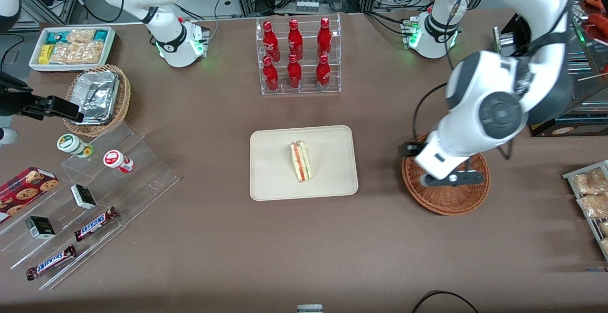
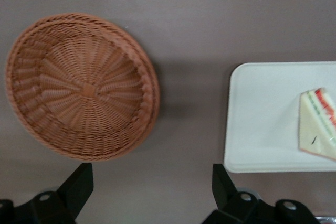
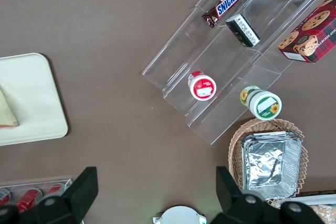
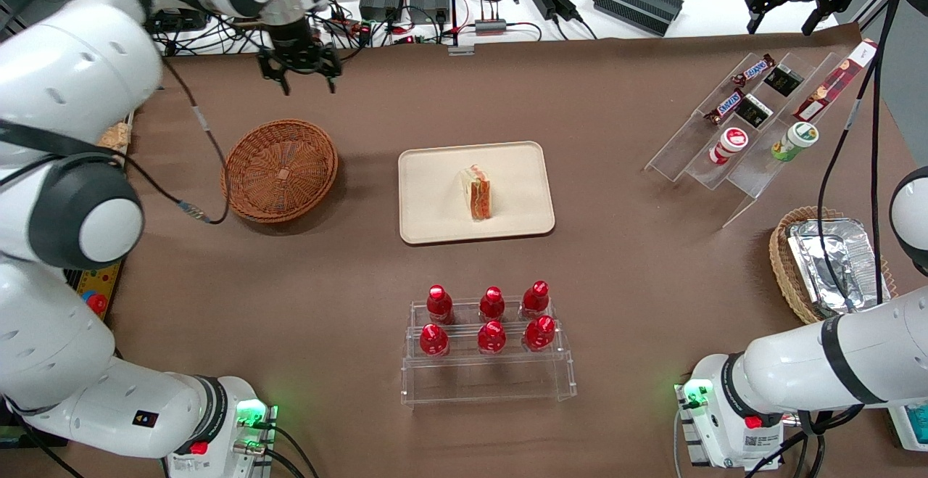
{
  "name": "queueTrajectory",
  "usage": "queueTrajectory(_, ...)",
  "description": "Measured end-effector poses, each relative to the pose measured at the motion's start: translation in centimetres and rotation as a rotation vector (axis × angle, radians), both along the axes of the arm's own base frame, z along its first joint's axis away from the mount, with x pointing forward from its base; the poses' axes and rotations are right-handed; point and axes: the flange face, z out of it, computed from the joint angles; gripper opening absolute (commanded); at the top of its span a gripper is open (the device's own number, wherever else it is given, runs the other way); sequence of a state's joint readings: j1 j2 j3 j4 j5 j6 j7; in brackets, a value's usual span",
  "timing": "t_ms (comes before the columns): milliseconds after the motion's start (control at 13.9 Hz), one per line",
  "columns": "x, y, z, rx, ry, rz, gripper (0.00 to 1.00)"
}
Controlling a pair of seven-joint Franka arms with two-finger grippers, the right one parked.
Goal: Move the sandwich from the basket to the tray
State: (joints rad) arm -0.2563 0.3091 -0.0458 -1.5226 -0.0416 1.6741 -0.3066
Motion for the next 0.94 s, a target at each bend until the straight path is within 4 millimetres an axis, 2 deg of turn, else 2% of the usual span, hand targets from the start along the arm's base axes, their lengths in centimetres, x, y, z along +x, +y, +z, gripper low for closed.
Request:
queueTrajectory(216, -1.7, 4.7, 2.1, -0.015, -0.008, -0.042, 1.00)
queueTrajectory(432, -3.5, 7.7, 4.1, -0.011, 0.015, -0.055, 1.00)
queueTrajectory(719, -5.1, 13.0, 6.9, -0.005, 0.032, -0.049, 1.00)
queueTrajectory(791, -5.4, 13.9, 7.5, -0.008, 0.035, -0.050, 1.00)
queueTrajectory(935, -6.3, 14.5, 8.8, -0.008, 0.036, -0.051, 1.00)
